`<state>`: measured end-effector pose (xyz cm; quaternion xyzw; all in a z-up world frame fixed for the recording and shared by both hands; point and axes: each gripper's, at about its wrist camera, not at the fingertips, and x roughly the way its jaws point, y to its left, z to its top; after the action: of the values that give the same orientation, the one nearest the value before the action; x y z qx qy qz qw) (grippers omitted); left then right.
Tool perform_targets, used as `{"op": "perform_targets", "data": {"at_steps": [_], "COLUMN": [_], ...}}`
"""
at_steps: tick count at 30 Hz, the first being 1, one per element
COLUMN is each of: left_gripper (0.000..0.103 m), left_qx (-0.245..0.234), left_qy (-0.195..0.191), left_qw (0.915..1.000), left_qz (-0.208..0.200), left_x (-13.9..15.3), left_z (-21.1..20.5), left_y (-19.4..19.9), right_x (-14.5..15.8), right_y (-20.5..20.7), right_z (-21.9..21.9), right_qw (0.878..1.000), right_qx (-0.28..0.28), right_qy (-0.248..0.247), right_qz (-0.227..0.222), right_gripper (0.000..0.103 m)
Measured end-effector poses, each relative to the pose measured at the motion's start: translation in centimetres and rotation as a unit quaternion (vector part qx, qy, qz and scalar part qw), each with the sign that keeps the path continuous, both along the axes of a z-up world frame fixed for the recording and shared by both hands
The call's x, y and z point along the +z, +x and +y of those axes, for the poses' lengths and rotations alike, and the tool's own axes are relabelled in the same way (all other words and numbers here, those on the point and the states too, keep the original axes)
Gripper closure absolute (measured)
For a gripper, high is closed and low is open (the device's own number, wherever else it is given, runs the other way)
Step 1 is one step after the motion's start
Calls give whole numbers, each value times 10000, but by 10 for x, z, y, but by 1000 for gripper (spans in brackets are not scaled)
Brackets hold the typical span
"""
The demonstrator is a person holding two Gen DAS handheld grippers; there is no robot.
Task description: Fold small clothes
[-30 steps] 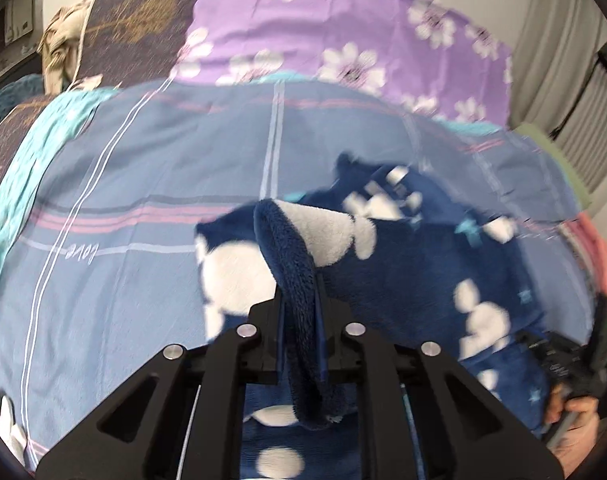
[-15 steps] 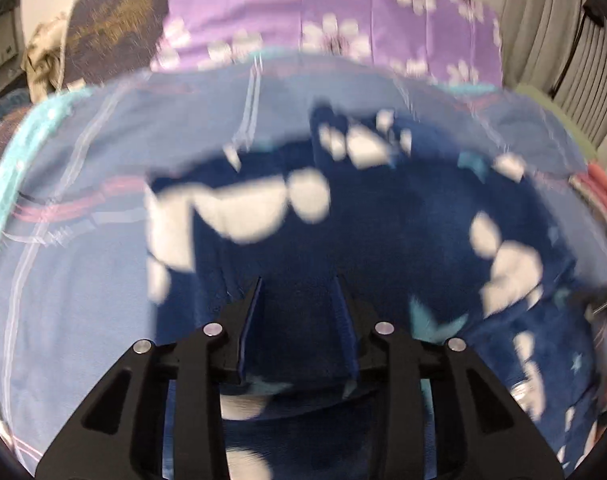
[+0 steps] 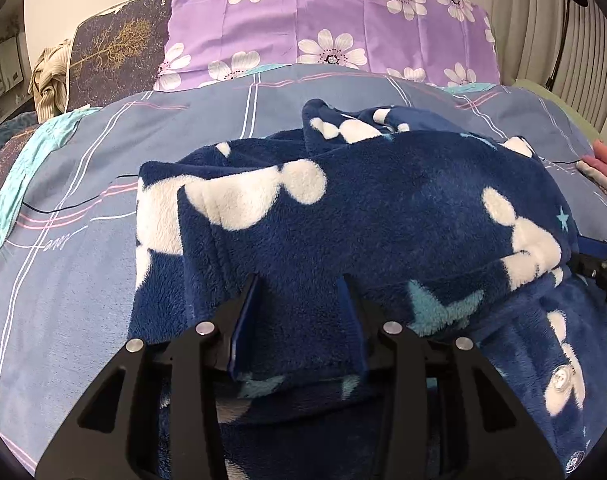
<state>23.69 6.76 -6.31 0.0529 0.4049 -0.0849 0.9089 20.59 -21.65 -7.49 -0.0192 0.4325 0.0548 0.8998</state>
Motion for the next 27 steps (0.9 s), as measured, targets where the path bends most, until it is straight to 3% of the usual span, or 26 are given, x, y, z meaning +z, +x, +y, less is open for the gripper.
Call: {"op": "perform_targets", "data": {"at_steps": [3, 9, 10, 12, 15, 18, 23, 25, 26, 27], "left_gripper": [56, 54, 54, 54, 54, 54, 54, 64, 85, 93], "left_qx": [-39, 69, 77, 58, 70, 81, 227, 219, 149, 103], "left_qy": [-25, -589, -729, -871, -903, -1088, -1042, -996, -1038, -1087], "left_qw": [10000, 9982, 9972, 9958, 9956, 9937, 9899, 9894, 9893, 9891], "left_qz": [-22, -56, -165, -259, -221, 240, 938, 1037, 1018, 991], "left_x": [5, 30, 40, 53, 62, 53, 13, 2, 2, 3], "left_z": [0, 15, 17, 18, 14, 6, -13, -20, -21, -22], "left_y": [-5, -8, -4, 9, 40, 83, 129, 136, 136, 136], "right_x": [-3, -4, 0, 16, 44, 68, 60, 51, 47, 42], "right_y": [-3, -14, -17, -20, -11, 20, 101, 130, 137, 147], "right_z": [2, 6, 6, 0, -6, -5, -9, -2, -1, 2], "right_qw": [9999, 9997, 9998, 9993, 9970, 9964, 9938, 9937, 9931, 9916], "right_qx": [53, 57, 35, 65, 73, 144, -154, -273, -287, -326], "right_qy": [-118, -226, -171, 332, 697, 728, 1090, 1059, 1093, 1177], "right_qz": [0, -109, -120, -169, -323, -404, 142, 260, 324, 425], "right_gripper": [48, 46, 46, 59, 62, 62, 61, 59, 55, 52]}}
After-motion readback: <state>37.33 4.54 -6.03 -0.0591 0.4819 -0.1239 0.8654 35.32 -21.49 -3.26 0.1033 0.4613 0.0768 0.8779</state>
